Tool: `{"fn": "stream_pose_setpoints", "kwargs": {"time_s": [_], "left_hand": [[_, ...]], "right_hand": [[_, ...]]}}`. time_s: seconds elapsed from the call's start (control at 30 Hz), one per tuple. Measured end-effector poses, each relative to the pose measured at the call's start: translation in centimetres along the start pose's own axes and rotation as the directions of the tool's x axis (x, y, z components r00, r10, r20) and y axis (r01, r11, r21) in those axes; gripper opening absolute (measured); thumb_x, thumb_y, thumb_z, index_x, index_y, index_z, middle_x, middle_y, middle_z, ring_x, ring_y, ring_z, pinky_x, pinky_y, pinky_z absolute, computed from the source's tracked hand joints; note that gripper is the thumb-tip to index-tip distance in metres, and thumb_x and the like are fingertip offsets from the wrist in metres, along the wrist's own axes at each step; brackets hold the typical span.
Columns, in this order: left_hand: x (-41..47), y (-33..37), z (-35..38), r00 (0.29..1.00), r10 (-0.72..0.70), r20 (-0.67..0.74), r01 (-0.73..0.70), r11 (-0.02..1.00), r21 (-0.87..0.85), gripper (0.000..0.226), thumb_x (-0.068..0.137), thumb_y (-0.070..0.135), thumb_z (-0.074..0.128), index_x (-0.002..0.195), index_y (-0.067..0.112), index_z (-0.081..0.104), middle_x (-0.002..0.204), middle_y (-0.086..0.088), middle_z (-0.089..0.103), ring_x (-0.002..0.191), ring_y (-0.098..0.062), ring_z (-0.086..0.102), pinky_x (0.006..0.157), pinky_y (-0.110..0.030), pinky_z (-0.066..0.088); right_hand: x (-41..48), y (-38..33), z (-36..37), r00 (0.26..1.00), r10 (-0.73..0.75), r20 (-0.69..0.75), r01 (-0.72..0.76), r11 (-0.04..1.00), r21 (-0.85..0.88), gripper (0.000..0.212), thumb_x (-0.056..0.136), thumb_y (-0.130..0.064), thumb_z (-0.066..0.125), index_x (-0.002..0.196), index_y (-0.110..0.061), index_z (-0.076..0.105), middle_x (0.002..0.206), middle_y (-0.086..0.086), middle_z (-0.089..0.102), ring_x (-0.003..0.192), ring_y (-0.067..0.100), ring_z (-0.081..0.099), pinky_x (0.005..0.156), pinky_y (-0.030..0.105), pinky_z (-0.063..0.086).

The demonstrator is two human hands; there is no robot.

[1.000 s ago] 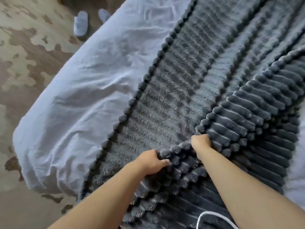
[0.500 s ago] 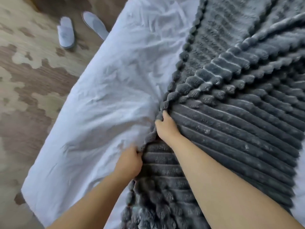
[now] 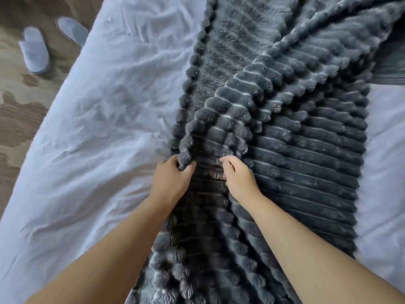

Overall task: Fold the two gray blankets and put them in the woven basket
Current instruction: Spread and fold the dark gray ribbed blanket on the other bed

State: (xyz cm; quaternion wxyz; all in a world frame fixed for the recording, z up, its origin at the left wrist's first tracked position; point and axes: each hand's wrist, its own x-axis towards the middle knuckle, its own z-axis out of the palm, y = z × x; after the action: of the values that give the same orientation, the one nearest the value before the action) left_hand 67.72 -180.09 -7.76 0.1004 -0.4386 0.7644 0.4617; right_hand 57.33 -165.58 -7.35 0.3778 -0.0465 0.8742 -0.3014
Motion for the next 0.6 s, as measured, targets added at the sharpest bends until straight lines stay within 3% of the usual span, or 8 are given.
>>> {"fn": "stream_pose_setpoints", "kwargs": {"time_s": [0.1, 0.2, 0.23, 0.3, 0.33, 0.4, 0.5, 0.6], "left_hand": [[1.4, 1.0, 1.4, 0.995, -0.071, 0.063, 0.066, 0.996, 0.067, 0.034, 0.093, 0.050, 0.046, 0.078, 0.021, 0.058, 0.070, -0.006, 0.062, 0.081, -0.031, 0.059, 0.057, -0.031, 0.040], [1.8, 1.0, 2.5, 0.994, -0.111, -0.004, 0.111, 0.982, 0.156, 0.039, 0.097, 0.045, 0.041, 0.067, 0.022, 0.050, 0.057, -0.003, 0.053, 0.058, -0.027, 0.052, 0.047, -0.028, 0.033], [1.9, 0.8, 2.8, 0.992, -0.124, -0.039, 0.129, 0.979, 0.159, 0.036, 0.097, 0.044, 0.042, 0.071, 0.022, 0.054, 0.059, -0.002, 0.054, 0.058, -0.027, 0.051, 0.048, -0.029, 0.033], [2.0, 0.2, 3.2, 0.983, -0.158, -0.096, 0.170, 0.976, 0.133, 0.032, 0.096, 0.043, 0.044, 0.101, 0.020, 0.066, 0.064, -0.002, 0.056, 0.053, -0.021, 0.050, 0.048, -0.029, 0.034], [1.9, 0.0, 3.3, 0.978, -0.171, -0.117, 0.186, 0.974, 0.131, 0.037, 0.095, 0.042, 0.046, 0.117, 0.019, 0.063, 0.062, 0.000, 0.056, 0.049, -0.018, 0.049, 0.044, -0.027, 0.035], [1.7, -0.3, 3.5, 0.975, -0.170, -0.140, 0.191, 0.969, 0.154, 0.044, 0.095, 0.045, 0.045, 0.126, 0.017, 0.059, 0.053, 0.005, 0.053, 0.041, -0.013, 0.046, 0.034, -0.023, 0.032], [1.1, -0.9, 4.0, 0.973, -0.131, -0.187, 0.158, 0.978, 0.137, 0.044, 0.096, 0.048, 0.044, 0.121, 0.016, 0.061, 0.053, 0.007, 0.052, 0.043, -0.013, 0.046, 0.034, -0.024, 0.031], [-0.5, -1.2, 4.6, 0.968, -0.155, -0.198, 0.165, 0.986, 0.033, 0.040, 0.095, 0.047, 0.046, 0.107, 0.012, 0.064, 0.051, 0.001, 0.051, 0.043, -0.019, 0.045, 0.038, -0.022, 0.032]], "right_hand": [[-0.7, 4.3, -3.1, 0.992, 0.124, -0.011, -0.125, 0.989, -0.073, 0.020, 0.098, -0.029, 0.039, 0.096, -0.031, 0.059, 0.075, -0.007, 0.059, 0.053, 0.012, 0.047, 0.048, 0.025, 0.034], [-2.2, 9.0, -6.2, 0.966, 0.244, -0.085, -0.255, 0.954, -0.160, 0.020, 0.096, -0.021, 0.041, 0.093, -0.019, 0.061, 0.087, 0.003, 0.064, 0.064, 0.018, 0.051, 0.054, 0.027, 0.038], [-2.8, 10.7, -7.2, 0.946, 0.287, -0.153, -0.315, 0.926, -0.209, 0.020, 0.095, -0.019, 0.042, 0.092, -0.016, 0.062, 0.094, 0.006, 0.065, 0.074, 0.022, 0.054, 0.060, 0.028, 0.041], [-4.1, 13.9, -9.8, 0.858, 0.342, -0.384, -0.463, 0.839, -0.286, 0.019, 0.090, -0.018, 0.048, 0.094, -0.013, 0.066, 0.114, 0.013, 0.059, 0.101, 0.031, 0.051, 0.081, 0.034, 0.045], [-4.8, 15.5, -11.3, 0.788, 0.345, -0.510, -0.529, 0.803, -0.275, 0.020, 0.087, -0.020, 0.054, 0.101, -0.012, 0.066, 0.122, 0.017, 0.052, 0.110, 0.036, 0.046, 0.090, 0.038, 0.043], [-5.9, 18.9, -14.6, 0.633, 0.399, -0.663, -0.638, 0.754, -0.157, 0.042, 0.080, -0.025, 0.067, 0.118, -0.009, 0.056, 0.131, 0.023, 0.042, 0.120, 0.042, 0.040, 0.098, 0.046, 0.038], [-6.7, 24.0, -18.1, 0.507, 0.658, -0.557, -0.743, 0.661, 0.104, 0.090, 0.068, -0.040, 0.082, 0.136, -0.003, 0.037, 0.139, 0.025, 0.040, 0.124, 0.044, 0.042, 0.099, 0.051, 0.042], [-7.4, 26.4, -18.9, 0.565, 0.767, -0.306, -0.651, 0.641, 0.407, 0.085, 0.069, -0.031, 0.084, 0.135, 0.001, 0.040, 0.139, 0.017, 0.047, 0.120, 0.038, 0.048, 0.098, 0.047, 0.044]]}}
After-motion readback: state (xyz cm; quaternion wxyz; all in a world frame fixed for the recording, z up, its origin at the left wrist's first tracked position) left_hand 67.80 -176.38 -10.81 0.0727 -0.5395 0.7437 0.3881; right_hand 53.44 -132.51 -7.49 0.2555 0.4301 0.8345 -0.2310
